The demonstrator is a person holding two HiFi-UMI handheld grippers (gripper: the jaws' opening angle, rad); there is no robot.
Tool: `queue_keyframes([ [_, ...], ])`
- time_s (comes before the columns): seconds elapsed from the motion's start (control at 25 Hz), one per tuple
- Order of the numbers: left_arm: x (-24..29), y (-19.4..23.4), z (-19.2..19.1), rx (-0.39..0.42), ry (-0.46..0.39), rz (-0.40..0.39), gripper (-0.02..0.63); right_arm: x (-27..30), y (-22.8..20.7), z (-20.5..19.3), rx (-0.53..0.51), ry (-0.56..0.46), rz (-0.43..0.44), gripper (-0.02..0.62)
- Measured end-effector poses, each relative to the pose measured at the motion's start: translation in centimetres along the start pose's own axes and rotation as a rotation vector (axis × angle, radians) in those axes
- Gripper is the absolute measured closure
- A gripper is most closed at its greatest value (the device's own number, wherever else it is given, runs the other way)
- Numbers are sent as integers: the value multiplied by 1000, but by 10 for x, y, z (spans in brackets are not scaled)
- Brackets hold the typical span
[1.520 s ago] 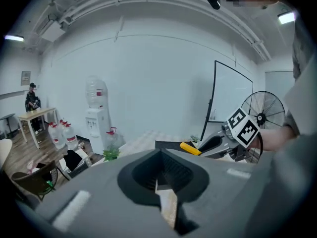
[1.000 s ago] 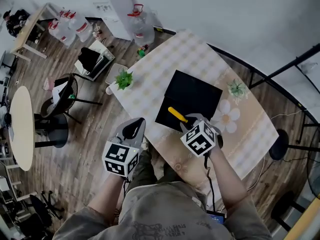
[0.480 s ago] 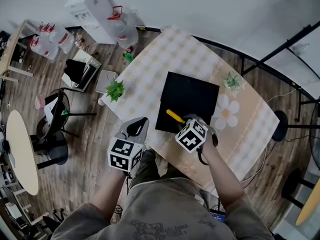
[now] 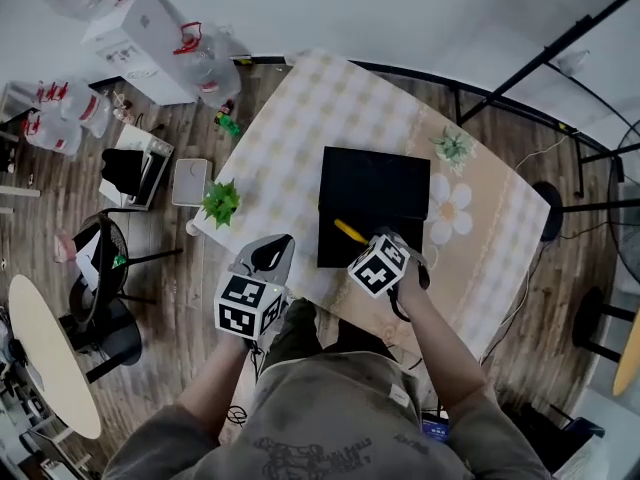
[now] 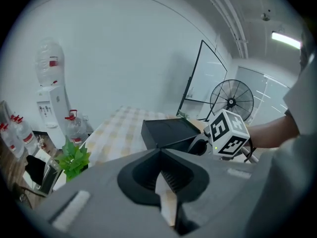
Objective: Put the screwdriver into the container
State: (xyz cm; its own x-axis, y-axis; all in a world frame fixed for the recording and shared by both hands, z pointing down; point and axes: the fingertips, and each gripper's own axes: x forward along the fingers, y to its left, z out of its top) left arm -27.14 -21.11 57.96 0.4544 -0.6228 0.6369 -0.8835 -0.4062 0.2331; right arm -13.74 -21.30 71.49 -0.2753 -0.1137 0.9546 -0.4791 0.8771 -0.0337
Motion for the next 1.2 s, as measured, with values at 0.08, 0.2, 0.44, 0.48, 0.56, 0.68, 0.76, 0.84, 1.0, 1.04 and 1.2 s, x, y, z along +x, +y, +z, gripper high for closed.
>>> queue_keyframes([
  [0.08,1,3,-1,14,11,-25,606,4,-2,-2,42,12,-24,491],
  [0.2,0,7,-1,33,19,-54,606,6,-8,-4,91,22,-74,491],
  [0.44,-5,12,3,74,34,-96,606,-5,-5,0,210,-15,-90,456],
  [0.48,-6,13,5,80,33,-100,606,-10,-5,2,224,-34,-95,459],
  [0.56,-10,12,11,90,23,-104,606,-26,-4,10,258,-85,-96,469],
  [0.68,-18,10,27,110,-8,-107,606,-56,-5,22,314,-175,-106,489],
  [0.76,-24,8,40,122,-34,-106,606,-78,-7,30,343,-240,-119,503],
  [0.84,-32,5,55,142,-63,-101,606,-101,-9,38,359,-308,-132,517],
  [1.0,-56,-8,98,250,-156,-84,606,-155,-9,57,371,-453,-143,560],
  [1.04,-62,-11,109,269,-184,-81,606,-169,-10,61,372,-490,-151,561],
  [1.2,-87,-21,144,287,-280,-72,606,-226,-13,77,388,-650,-187,567],
])
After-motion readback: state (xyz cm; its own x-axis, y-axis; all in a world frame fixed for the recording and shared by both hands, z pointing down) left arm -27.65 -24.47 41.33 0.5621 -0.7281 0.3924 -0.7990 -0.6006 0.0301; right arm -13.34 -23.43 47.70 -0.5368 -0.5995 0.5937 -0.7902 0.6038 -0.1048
